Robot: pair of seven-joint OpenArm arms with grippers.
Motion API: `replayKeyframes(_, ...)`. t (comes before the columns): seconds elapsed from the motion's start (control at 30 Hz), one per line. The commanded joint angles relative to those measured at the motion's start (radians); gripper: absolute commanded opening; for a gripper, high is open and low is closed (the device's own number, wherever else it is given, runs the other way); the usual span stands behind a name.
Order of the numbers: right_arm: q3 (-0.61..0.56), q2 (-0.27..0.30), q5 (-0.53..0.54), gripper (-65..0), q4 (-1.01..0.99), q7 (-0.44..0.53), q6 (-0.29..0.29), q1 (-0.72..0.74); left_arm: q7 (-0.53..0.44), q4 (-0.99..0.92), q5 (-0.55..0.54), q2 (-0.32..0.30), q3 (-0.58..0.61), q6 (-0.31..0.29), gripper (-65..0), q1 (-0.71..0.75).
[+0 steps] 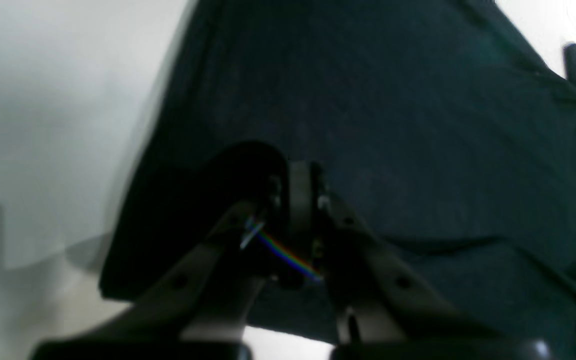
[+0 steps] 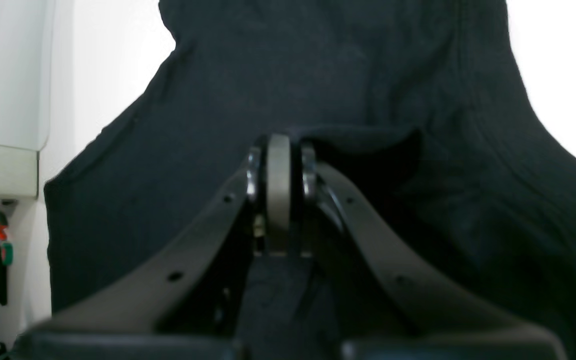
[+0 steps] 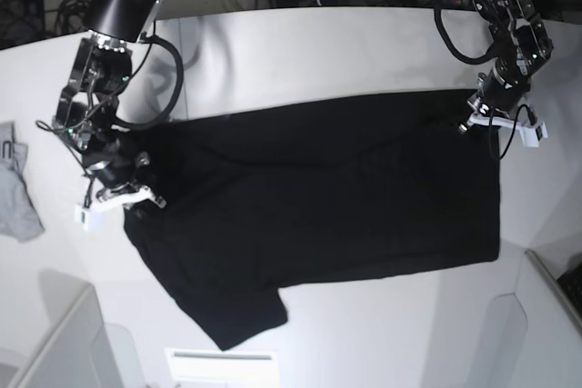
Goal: Fold the T-shirt properly
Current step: 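Fold the sleeve nearest the right gripper inward with the right gripper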
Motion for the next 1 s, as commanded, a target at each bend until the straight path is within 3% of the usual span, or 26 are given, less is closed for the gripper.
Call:
replayKeyframes(0.0,0.002,0.009,0.017,-65.0,0.004,0.022,0.009,0.035,-0.017,0.007,-0.015,-0.011,-0.003,-0.004,-65.0,-0.015)
replayKeyframes(0.63,0.002,0.024,0.017,-65.0,-0.100,0.013,0.009,0.092,-0.017,-0.069,-0.014,-0.013,-0.003,0.028,-65.0,-0.071)
replayKeyframes(0.7,0.009,0.024,0.020,-51.9,-0.096,0.007,0.009,0.081,-0.017,-0.068,-0.020,-0.013,-0.003,0.028,-65.0,-0.068)
replayKeyframes(0.73,0.009,0.024,0.020,-46.1,-0.090,0.009,0.009,0.073,-0.017,-0.062,-0.018,-0.013,-0.003,0.028,-63.5,-0.066)
replayKeyframes(0.8,0.012,0.024,0.020,-39.3,-0.073,0.010,0.009,0.058,-0.017,-0.046,-0.017,-0.013,-0.003,0.028,-53.3,-0.051)
replayKeyframes(0.97,0.012,0.024,0.018,-39.9,0.042,0.013,0.006,0.003,-0.019,0.037,-0.021,-0.013,-0.006,0.025,-25.0,-0.034)
